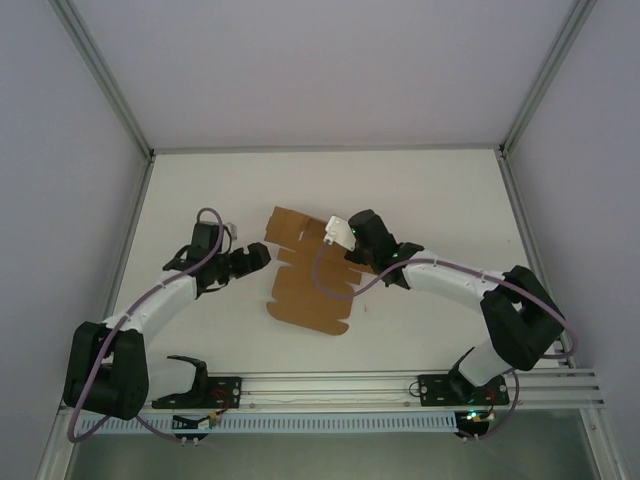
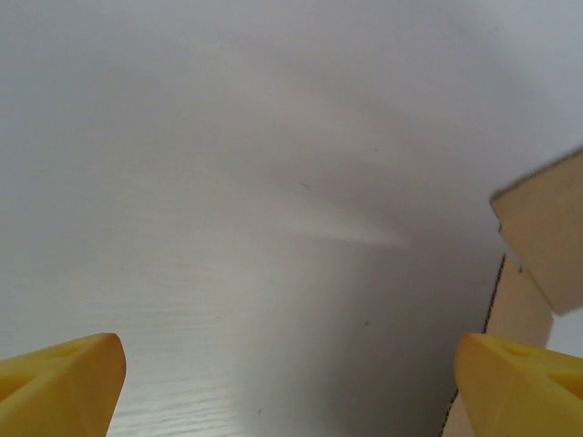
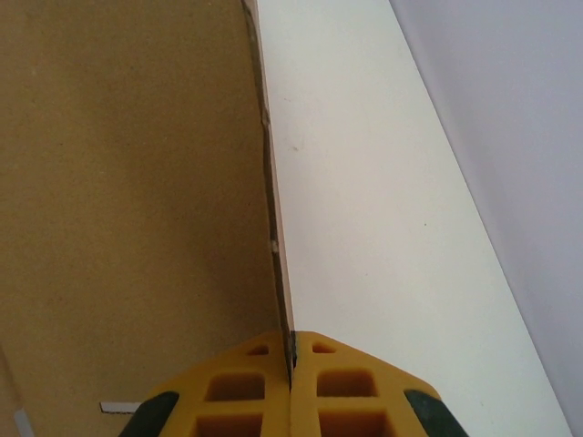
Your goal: Assemble paper box
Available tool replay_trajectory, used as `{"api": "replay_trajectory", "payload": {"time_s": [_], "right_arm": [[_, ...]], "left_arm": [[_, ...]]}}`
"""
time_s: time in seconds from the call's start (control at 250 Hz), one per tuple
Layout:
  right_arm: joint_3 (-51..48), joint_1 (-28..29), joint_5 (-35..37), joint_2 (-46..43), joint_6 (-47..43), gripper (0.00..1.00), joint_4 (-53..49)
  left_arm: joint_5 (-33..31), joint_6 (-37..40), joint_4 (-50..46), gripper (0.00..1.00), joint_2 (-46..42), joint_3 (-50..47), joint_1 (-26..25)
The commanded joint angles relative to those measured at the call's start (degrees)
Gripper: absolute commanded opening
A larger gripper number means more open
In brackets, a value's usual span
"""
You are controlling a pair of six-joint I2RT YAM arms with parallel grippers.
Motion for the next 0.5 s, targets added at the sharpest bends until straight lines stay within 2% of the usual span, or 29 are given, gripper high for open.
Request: {"api": "replay_trajectory", "payload": {"time_s": [0.0,0.088,0.22,0.495], "right_arm": [[1.2,0.0,-1.6,-2.5,3.1,0.00,2.2],[1.4,0.0,-2.7,-3.1,4.1,0.00,2.4],[1.5,0.0,-3.3,-3.5,4.8,0.00,2.2],[0.7,-0.1,-5.4,-4.8,7.0,0.00,3.4]], "left_arm": [[5.0,2.7,7.2,0.92,0.4,-0.8,0.1],[5.7,2.8,8.1,0.91,2.0,-1.1,0.1],[12.0,2.1,14.4,0.88,4.4,-2.1,-0.3],[18.9,2.1,23.6,0.88,5.3,-2.6,-3.0]]}}
